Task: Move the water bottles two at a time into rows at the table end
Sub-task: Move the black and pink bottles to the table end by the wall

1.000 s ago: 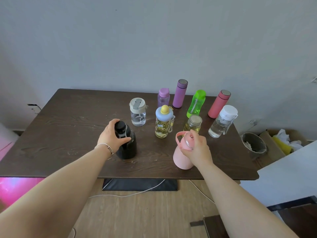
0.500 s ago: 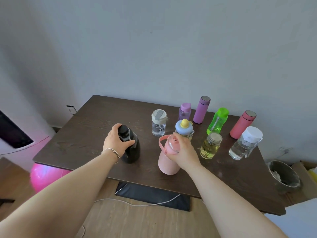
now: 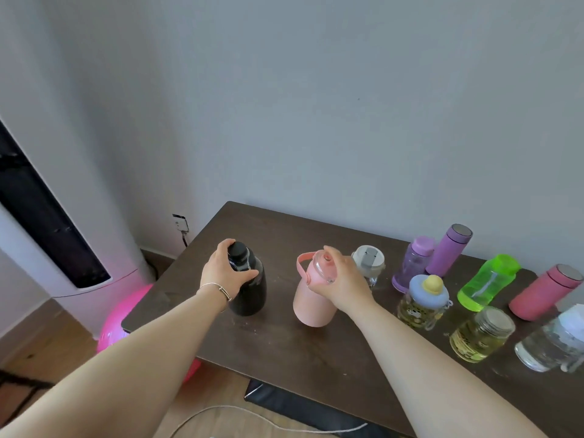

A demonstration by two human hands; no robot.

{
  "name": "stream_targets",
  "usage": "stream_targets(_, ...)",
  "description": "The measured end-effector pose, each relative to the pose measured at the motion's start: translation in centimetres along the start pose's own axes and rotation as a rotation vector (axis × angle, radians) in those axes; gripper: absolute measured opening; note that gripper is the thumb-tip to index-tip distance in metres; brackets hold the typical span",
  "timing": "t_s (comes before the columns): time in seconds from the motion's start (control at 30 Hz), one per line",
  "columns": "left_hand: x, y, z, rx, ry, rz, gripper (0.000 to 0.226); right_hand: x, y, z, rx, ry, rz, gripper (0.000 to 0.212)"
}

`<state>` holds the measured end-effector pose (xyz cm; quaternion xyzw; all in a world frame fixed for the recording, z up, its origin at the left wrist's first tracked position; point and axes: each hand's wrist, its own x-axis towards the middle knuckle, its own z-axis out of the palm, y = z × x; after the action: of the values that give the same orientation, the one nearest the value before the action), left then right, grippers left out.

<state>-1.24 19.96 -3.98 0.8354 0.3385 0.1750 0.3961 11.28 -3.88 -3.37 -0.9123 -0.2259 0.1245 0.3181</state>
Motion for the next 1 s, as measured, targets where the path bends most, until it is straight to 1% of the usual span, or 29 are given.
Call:
stream_targets(0.3, 14.0, -4.0, -4.1, 0.049, -0.174, 0.117, 0.086, 8.7, -7.9, 5.6, 0.014, 0.108, 0.170, 0.087)
stream_targets(0.43, 19.3, -4.4, -4.6, 0.051, -0.228, 0.171, 0.086, 12.4, -9.7, 6.9, 0.012, 0.169, 0.201, 0.079)
stream_targets(0.6, 24.8, -4.0, -4.3, 0.038, -0.261, 0.179, 0.086, 17.1, -10.6, 7.6, -0.002, 0.203, 0.222, 0.070)
stream_targets(0.7, 27.7, -3.5, -3.7, 0.003, -0.258, 0.193, 0.081, 20.4, -10.6, 7.8, -0.002, 0.217, 0.223, 0.058)
stream_targets(0.73, 28.7, -3.3, -3.4, -0.010, -0.258, 0.190, 0.079, 21.6, -10.4, 8.0, 0.000, 0.223, 0.220, 0.058)
stream_targets(0.87, 32.6, -2.8, -2.0, -0.025, -0.254, 0.166, 0.082, 26.7, -9.2, 9.0, -0.008, 0.216, 0.206, 0.066)
stream_targets(1.0, 35.9, -2.5, -0.6, -0.034, -0.241, 0.151, 0.082, 30.5, -9.8, 9.5, -0.012, 0.182, 0.191, 0.066)
